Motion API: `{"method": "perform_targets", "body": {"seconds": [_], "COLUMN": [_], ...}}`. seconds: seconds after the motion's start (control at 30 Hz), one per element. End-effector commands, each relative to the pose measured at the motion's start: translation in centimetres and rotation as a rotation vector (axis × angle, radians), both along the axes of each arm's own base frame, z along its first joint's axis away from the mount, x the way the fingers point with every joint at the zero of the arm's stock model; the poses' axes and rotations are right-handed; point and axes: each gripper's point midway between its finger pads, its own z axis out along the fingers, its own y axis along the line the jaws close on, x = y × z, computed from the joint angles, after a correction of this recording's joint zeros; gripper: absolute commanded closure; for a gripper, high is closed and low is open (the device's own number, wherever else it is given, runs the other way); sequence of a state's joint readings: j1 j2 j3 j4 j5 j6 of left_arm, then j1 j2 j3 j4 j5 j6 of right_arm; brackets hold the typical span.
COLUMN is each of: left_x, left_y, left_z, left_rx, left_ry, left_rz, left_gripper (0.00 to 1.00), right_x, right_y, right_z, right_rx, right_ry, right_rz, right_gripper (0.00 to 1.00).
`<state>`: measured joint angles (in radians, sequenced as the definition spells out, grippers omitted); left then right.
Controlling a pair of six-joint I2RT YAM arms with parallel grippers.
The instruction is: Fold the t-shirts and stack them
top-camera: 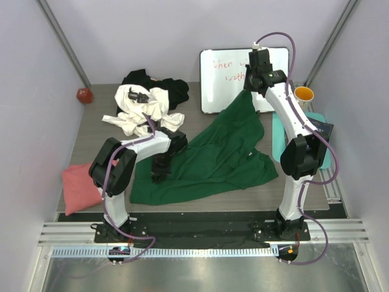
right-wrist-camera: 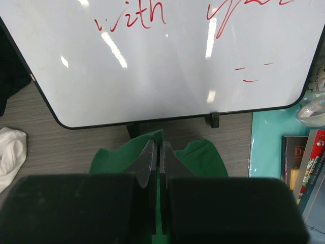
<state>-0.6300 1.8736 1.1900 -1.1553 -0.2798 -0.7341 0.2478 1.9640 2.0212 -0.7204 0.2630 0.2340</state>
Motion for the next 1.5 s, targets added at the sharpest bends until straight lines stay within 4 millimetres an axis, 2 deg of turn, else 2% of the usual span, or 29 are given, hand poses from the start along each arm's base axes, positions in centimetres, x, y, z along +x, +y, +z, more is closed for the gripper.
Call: {"method": "perform_targets", "body": {"seconds": [0.0, 0.03, 0.1, 0.17, 0.23, 0.3, 0.4, 0.43, 0.5, 0.53, 0.6, 0.63, 0.7, 0.73, 0.77, 0.83, 0.93, 1.07, 1.1, 1.33, 1.43, 1.47], "left_x": [1.7, 1.1, -0.6, -1.8, -2.0, -1.2, 2.9, 5.7, 7.9, 10.5, 12.6, 14.8, 16.9, 18.5, 19.1, 20.2, 20.5, 19.3, 19.1, 16.1, 15.3, 15.3], "left_y": [-1.3, -1.2, -0.8, -0.6, -0.6, -0.8, -1.2, -1.9, -2.0, -2.4, -2.3, -2.1, -1.2, -0.6, -0.3, -0.2, -1.5, -2.5, -2.2, -0.3, 0.5, 0.8], "left_z": [0.9, 0.1, -1.9, -3.2, -3.4, -2.7, 1.2, 3.7, 6.1, 8.1, 9.8, 11.7, 12.3, 13.2, 12.3, 12.3, 9.5, 6.4, 6.0, 2.8, 2.2, 2.3], "left_rx": [-0.049, -0.044, -0.022, -0.010, -0.012, -0.016, 0.004, -0.008, -0.015, -0.052, -0.076, -0.099, -0.077, -0.096, -0.090, -0.130, -0.172, -0.213, -0.204, -0.121, -0.090, -0.077], "left_ry": [-0.072, -0.042, 0.011, 0.021, 0.009, -0.032, -0.195, -0.295, -0.352, -0.409, -0.447, -0.501, -0.530, -0.566, -0.534, -0.517, -0.441, -0.353, -0.348, -0.268, -0.262, -0.272], "left_rz": [-0.002, -0.003, 0.007, 0.003, 0.020, 0.020, 0.001, 0.002, 0.015, 0.034, 0.059, 0.083, 0.087, 0.113, 0.119, 0.139, 0.119, 0.122, 0.126, 0.140, 0.144, 0.147], "left_gripper": [0.84, 0.87, 0.88, 0.88, 0.88, 0.88, 0.85, 0.84, 0.83, 0.83, 0.83, 0.83, 0.82, 0.82, 0.82, 0.82, 0.82, 0.80, 0.77, 0.73, 0.72, 0.69], "right_x": [0.4, 0.5, 0.6, 0.4, 0.3, 0.3, 0.2, 0.1, 0.1, 0.1, 0.0, 0.0, -0.1, -0.2, -0.3, -0.4, -0.3, -0.2, -0.2, -0.1, -0.2, -0.2], "right_y": [-0.6, -0.5, -0.7, -0.8, -0.7, -0.4, -0.3, -0.2, 0.0, 0.1, 0.0, 0.1, 0.1, 0.2, 0.2, 0.2, 0.2, 0.5, 0.6, 0.4, 0.4, 0.3], "right_z": [5.1, 5.4, 5.6, 5.4, 5.0, 4.6, 3.8, 3.8, 3.6, 3.7, 3.4, 3.2, 3.2, 2.8, 2.7, 2.4, 2.1, 1.5, 1.3, 0.9, 0.7, 0.7], "right_rx": [-0.002, -0.002, -0.006, -0.012, -0.012, 0.002, 0.008, 0.012, 0.019, 0.024, 0.022, 0.022, 0.019, 0.018, 0.018, 0.017, 0.019, 0.024, 0.024, 0.010, 0.005, 0.005], "right_ry": [-0.133, -0.140, -0.142, -0.136, -0.124, -0.113, -0.096, -0.094, -0.090, -0.091, -0.080, -0.076, -0.072, -0.061, -0.061, -0.051, -0.046, -0.034, -0.029, -0.021, -0.017, -0.015], "right_rz": [-0.023, -0.022, -0.024, -0.025, -0.022, -0.014, -0.008, -0.006, 0.000, 0.001, 0.003, 0.006, 0.011, 0.013, 0.015, 0.018, 0.020, 0.029, 0.031, 0.031, 0.030, 0.030], "right_gripper": [0.99, 0.99, 0.99, 0.99, 0.99, 0.99, 0.99, 0.99, 0.99, 0.99, 0.99, 0.99, 0.99, 0.99, 0.99, 0.99, 0.99, 0.99, 0.99, 0.99, 0.99, 0.99]}}
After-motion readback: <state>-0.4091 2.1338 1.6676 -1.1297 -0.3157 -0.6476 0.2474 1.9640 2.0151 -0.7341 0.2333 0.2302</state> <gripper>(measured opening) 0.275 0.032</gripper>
